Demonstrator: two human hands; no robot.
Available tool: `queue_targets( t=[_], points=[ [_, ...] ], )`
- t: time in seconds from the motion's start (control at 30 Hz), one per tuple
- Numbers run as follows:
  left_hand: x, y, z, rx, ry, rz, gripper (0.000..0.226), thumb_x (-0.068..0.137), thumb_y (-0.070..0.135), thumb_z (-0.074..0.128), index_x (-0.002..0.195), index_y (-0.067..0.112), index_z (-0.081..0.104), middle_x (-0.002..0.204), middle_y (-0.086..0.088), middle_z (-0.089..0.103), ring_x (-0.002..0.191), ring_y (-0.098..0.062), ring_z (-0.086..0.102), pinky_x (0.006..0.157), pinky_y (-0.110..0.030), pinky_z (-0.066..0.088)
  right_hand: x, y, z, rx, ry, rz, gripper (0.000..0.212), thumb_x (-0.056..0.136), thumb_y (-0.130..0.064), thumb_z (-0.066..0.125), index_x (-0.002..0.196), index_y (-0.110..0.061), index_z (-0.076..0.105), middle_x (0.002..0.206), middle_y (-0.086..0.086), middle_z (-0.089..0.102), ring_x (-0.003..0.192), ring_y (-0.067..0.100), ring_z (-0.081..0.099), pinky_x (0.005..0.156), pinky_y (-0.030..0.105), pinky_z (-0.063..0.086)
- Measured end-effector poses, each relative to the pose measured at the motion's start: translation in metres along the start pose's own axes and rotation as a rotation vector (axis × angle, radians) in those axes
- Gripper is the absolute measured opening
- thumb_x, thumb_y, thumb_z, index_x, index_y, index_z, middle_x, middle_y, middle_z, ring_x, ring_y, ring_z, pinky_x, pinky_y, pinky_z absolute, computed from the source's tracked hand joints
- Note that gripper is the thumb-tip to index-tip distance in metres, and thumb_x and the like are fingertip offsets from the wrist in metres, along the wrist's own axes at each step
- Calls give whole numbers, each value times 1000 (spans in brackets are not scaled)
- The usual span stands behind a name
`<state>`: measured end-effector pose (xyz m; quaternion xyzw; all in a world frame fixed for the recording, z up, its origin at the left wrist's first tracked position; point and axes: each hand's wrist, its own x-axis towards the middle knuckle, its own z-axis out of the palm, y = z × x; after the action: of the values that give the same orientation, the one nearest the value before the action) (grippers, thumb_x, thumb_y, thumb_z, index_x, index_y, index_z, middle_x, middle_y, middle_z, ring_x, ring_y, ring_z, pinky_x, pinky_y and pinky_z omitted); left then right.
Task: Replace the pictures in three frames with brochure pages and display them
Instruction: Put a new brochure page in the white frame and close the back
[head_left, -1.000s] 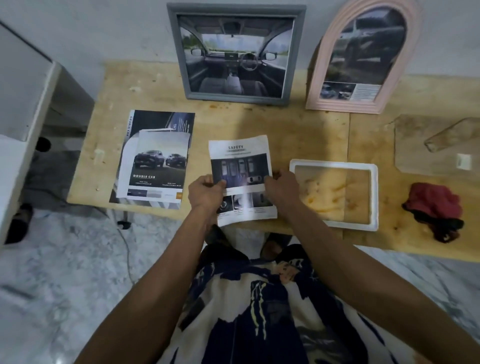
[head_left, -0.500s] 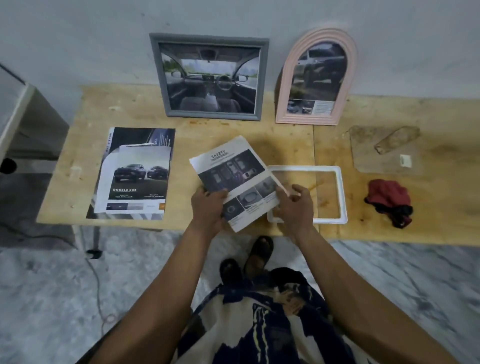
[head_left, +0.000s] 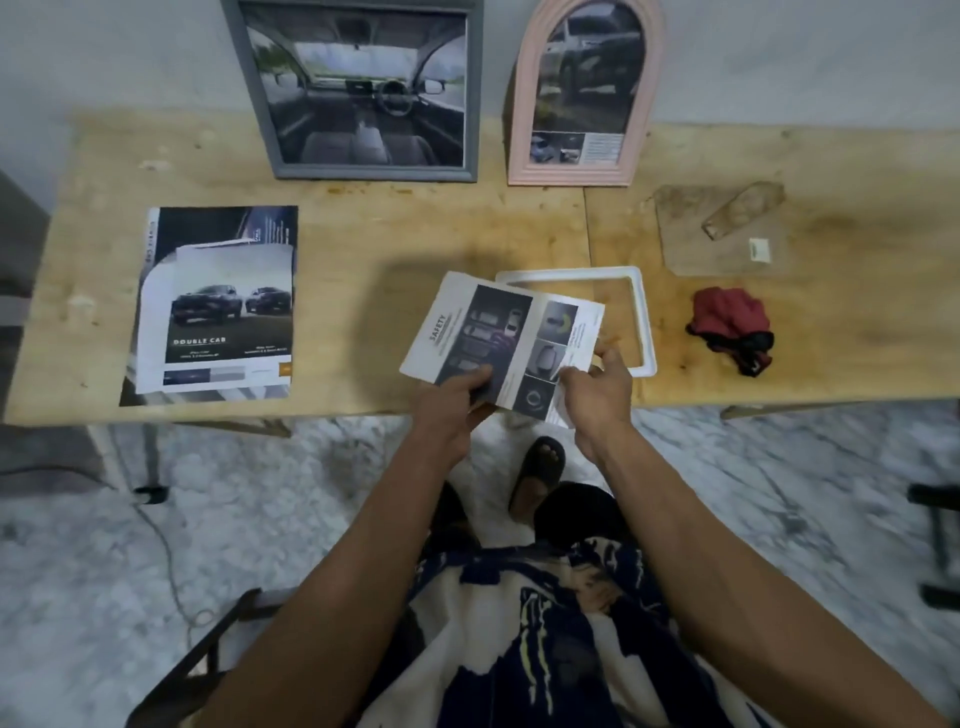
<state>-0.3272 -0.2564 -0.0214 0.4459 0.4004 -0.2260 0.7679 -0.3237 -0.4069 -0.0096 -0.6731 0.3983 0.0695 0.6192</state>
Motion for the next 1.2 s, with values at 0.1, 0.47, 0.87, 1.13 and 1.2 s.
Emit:
queue_targets(
  t=[0.1, 0.47, 0.87, 1.13, 1.2],
  points=[
    [7, 17, -1, 19, 86, 68, 15, 90, 2, 68, 99, 10, 59, 90, -6, 72, 71, -16, 69, 62, -35, 61, 16, -13, -21, 6, -31, 1, 38, 86, 5, 53, 116, -18, 54, 101, 8, 69, 84, 24, 70, 62, 37, 61],
    [31, 19, 60, 689, 254, 295, 40, 77, 1, 81, 111, 11, 63, 102, -7, 70, 85, -20, 67, 73, -37, 59, 95, -36, -84, -235, -119, -116, 44, 83, 2, 59, 125, -7, 52, 106, 3, 61, 84, 16, 61, 53, 19, 48],
    [46, -12, 90, 790, 461, 376, 41, 76, 10, 83, 113, 15, 65, 97, -4, 69, 86, -18, 63, 79, -29, 52, 136, -35, -103, -482, -205, -167, 36, 87, -11, 60, 122, -12, 52, 108, 1, 62, 88, 16, 58, 58, 22, 41],
    [47, -5, 94, 938, 465, 390, 40, 81, 6, 77, 119, 11, 65, 87, 2, 65, 84, -17, 62, 74, -22, 43, 135, -42, -99, -607, -175, -244, 20, 84, -1, 55, 102, -9, 61, 96, 3, 61, 85, 19, 56, 55, 13, 36],
    [49, -4, 93, 958, 454, 392, 38, 81, 5, 76, 117, 10, 67, 89, 0, 67, 86, -17, 63, 74, -21, 43, 134, -45, -98, -624, -166, -267, 16, 84, 2, 53, 92, -11, 57, 89, 1, 56, 79, 17, 51, 45, 7, 33]
  ],
)
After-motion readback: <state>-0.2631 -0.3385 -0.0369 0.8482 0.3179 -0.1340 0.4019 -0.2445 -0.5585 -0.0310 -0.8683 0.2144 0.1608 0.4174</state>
